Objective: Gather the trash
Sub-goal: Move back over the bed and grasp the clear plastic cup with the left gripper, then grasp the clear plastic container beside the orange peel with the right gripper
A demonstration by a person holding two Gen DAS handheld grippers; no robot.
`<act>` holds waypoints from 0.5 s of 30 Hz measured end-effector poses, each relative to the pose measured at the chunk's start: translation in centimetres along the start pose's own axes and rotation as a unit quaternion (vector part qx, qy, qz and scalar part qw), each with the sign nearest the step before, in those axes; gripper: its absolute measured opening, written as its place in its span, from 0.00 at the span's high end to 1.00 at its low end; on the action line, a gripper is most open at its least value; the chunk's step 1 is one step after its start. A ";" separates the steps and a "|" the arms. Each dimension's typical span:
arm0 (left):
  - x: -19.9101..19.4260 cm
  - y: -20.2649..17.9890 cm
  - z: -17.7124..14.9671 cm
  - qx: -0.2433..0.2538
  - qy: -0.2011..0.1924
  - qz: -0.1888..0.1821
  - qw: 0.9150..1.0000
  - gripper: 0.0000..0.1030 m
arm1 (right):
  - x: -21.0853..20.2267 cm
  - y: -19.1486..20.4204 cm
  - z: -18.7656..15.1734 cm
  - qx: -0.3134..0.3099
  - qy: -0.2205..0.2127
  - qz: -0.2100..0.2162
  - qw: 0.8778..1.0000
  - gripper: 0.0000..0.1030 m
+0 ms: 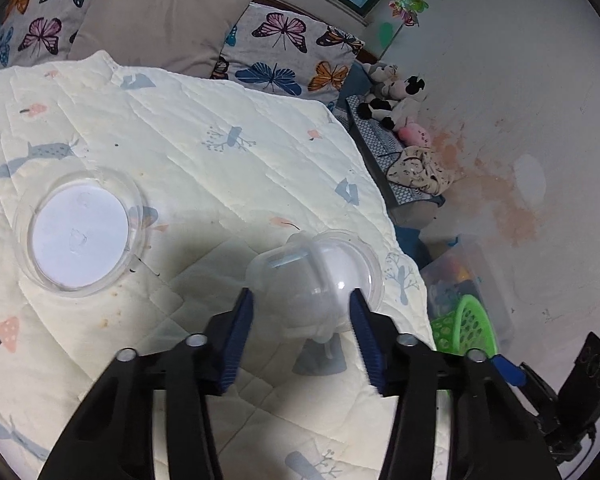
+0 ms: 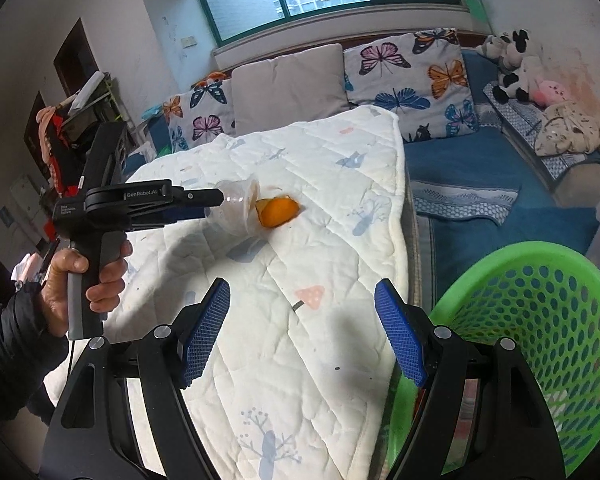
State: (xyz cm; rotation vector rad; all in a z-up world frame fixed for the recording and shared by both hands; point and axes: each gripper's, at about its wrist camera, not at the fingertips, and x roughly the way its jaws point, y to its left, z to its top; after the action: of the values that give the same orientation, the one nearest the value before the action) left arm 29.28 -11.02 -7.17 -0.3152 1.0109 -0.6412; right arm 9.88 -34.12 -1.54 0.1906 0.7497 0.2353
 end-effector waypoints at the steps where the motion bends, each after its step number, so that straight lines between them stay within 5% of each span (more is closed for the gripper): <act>1: 0.0 0.1 -0.1 -0.002 0.000 -0.002 1.000 0.59 | 0.2 0.0 0.1 0.000 0.002 0.000 1.000 0.27; 15: -3.8 -0.6 -0.9 0.044 -0.018 0.049 0.998 0.61 | 3.2 1.6 1.4 -0.023 0.015 0.007 1.000 0.27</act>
State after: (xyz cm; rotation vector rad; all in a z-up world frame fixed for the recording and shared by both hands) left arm 26.94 -9.05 -4.73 -0.1968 0.9548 -0.5870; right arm 12.92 -31.86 -2.20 0.1492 0.7715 0.2698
